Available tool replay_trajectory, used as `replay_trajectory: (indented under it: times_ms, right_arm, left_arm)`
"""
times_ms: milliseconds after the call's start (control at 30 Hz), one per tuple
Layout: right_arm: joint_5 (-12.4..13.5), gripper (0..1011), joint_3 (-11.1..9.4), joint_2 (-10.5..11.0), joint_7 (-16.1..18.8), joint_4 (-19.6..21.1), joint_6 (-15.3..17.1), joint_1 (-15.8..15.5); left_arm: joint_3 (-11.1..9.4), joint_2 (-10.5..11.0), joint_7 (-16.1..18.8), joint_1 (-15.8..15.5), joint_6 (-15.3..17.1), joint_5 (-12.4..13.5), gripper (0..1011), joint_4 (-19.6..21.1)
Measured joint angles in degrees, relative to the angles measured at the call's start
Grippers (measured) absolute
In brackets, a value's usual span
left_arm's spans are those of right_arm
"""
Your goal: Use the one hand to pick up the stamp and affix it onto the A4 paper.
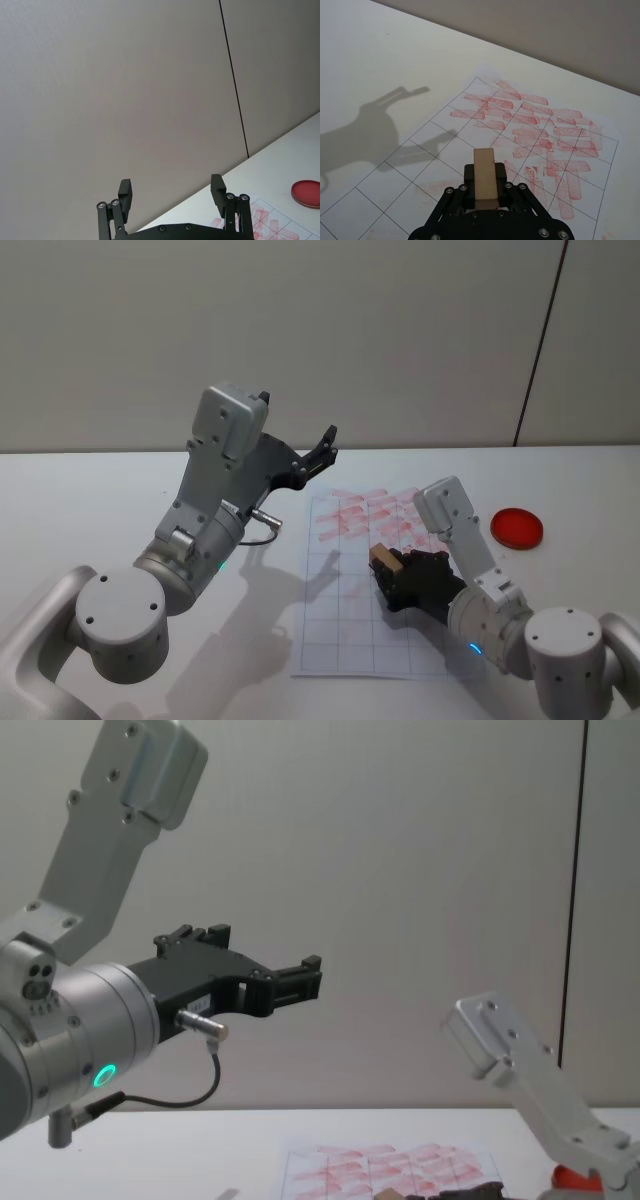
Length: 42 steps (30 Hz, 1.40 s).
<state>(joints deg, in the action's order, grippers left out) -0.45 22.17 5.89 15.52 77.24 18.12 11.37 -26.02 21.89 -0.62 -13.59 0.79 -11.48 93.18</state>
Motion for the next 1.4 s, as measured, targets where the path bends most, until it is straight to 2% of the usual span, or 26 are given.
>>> replay_trajectory:
  times_ms: [333,600,900,1000,1400]
  right_arm:
    - [0.5,224,-0.2,0.0,0.5,-1.2,-0.4,0.3]
    - [0.8,225,-0.4,0.1,0.5,-0.4,-0.5,0.2]
    - [2.1,225,-1.0,0.3,-0.8,5.0,-0.2,0.2]
    - [2.9,224,-1.5,0.3,-2.1,8.2,0.4,0.4]
    - [4.8,225,-3.6,1.0,-7.9,14.1,3.4,0.6]
  left_arm:
    - [0.0,0.0,0.0,0.0,0.0,0.0,1001,0.0]
    - [0.0,0.0,0.0,0.0,0.0,0.0,1002,0.0]
    - [0.0,0.0,0.0,0.0,0.0,0.0,1001,0.0]
    - [0.0,0.0,0.0,0.0,0.0,0.0,1002,0.0]
    - [0.0,0.0,0.0,0.0,0.0,0.0,1001,0.0]
